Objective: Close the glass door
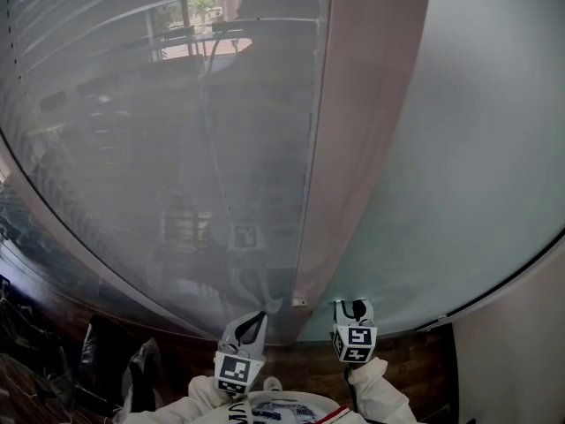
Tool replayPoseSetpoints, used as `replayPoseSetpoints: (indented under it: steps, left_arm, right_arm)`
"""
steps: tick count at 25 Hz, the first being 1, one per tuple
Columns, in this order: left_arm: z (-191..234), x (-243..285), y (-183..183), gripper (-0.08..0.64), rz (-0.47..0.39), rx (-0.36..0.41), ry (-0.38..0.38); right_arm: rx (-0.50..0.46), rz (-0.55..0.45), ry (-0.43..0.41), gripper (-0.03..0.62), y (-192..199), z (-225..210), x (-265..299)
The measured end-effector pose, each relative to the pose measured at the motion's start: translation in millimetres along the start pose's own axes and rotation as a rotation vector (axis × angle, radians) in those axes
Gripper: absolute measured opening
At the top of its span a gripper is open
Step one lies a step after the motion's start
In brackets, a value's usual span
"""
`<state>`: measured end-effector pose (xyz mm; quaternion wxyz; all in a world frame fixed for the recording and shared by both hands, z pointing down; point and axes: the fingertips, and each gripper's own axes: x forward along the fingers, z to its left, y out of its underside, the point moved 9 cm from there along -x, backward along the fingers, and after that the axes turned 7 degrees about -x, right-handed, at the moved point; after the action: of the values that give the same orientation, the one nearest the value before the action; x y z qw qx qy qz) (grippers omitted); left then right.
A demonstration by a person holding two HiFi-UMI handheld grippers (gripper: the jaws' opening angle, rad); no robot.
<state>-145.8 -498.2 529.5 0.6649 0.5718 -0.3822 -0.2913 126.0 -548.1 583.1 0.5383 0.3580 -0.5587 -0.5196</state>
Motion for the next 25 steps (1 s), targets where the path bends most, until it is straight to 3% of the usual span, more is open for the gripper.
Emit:
replayPoseSetpoints:
  steps: [25]
  left_arm:
    - [-2.0, -1.8, 3.8, 0.003, 0.011, -0.006, -0.014]
  right_arm:
    - [-0.006, -0.017, 0.009, 0.132, 1.6, 2.9, 1.5]
